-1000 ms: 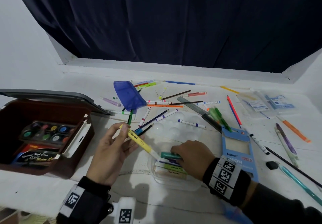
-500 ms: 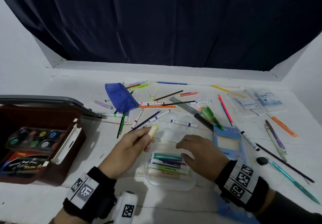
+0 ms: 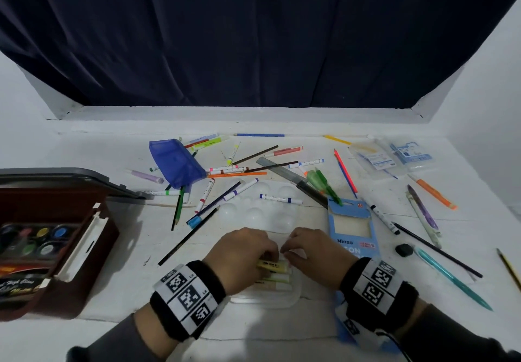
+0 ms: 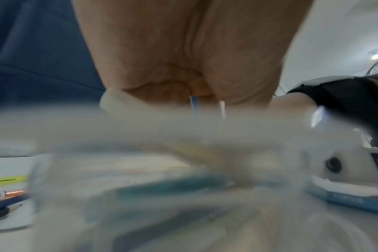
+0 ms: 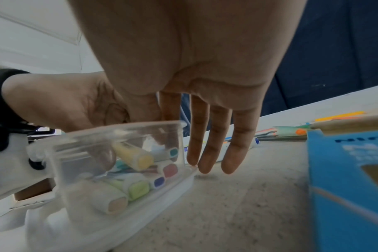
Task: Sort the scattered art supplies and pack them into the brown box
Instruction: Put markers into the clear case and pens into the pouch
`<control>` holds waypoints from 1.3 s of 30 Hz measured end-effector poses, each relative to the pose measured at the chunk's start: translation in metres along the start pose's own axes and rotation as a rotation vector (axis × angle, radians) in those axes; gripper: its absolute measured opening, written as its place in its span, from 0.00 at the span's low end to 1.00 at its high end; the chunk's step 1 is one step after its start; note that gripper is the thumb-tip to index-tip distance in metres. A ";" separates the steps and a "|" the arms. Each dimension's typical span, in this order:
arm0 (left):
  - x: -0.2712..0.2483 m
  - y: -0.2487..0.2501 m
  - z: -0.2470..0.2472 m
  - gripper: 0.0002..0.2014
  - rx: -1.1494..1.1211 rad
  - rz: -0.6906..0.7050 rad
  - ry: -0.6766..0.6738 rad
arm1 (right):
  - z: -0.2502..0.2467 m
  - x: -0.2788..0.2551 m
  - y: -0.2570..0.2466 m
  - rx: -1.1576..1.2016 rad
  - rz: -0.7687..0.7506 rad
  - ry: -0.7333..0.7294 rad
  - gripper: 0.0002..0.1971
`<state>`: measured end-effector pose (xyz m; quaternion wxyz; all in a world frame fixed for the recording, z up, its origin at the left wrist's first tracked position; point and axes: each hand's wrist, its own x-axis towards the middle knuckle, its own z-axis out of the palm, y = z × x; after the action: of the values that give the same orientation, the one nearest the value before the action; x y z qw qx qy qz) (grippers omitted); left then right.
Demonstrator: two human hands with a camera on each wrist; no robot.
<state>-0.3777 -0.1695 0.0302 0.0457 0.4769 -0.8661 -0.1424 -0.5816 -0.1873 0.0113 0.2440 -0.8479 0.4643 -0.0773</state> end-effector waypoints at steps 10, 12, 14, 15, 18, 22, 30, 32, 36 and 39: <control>0.006 -0.001 0.006 0.14 0.000 -0.124 0.021 | -0.002 0.002 0.001 0.003 -0.001 -0.023 0.12; 0.005 -0.002 0.006 0.15 -0.002 -0.128 0.032 | -0.003 0.003 0.001 -0.002 0.001 -0.030 0.12; 0.004 -0.003 0.008 0.17 -0.005 -0.134 0.044 | -0.003 0.004 0.000 -0.004 0.014 -0.046 0.14; 0.003 -0.003 0.009 0.17 -0.009 -0.139 0.054 | -0.003 0.004 0.000 -0.008 0.024 -0.054 0.15; 0.001 -0.005 0.010 0.19 -0.018 -0.170 0.085 | -0.002 0.005 -0.003 -0.049 0.035 -0.062 0.18; 0.000 -0.009 0.004 0.20 0.033 -0.201 0.024 | -0.003 0.007 -0.007 -0.112 0.041 -0.088 0.19; -0.013 -0.023 -0.005 0.15 0.099 -0.215 -0.034 | -0.001 0.008 -0.012 -0.187 0.040 -0.129 0.20; -0.011 -0.023 -0.003 0.14 0.119 -0.201 -0.022 | -0.001 0.009 -0.011 -0.184 0.036 -0.136 0.20; -0.014 -0.026 -0.002 0.16 0.063 -0.166 0.002 | -0.002 0.010 -0.005 -0.125 0.039 -0.160 0.21; -0.020 -0.030 0.000 0.16 0.029 -0.138 0.026 | -0.003 0.010 -0.002 -0.085 0.039 -0.160 0.20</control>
<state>-0.3424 -0.1681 0.0226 0.0401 0.5379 -0.8325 -0.1265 -0.5758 -0.1956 0.0140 0.2453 -0.8518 0.4626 0.0152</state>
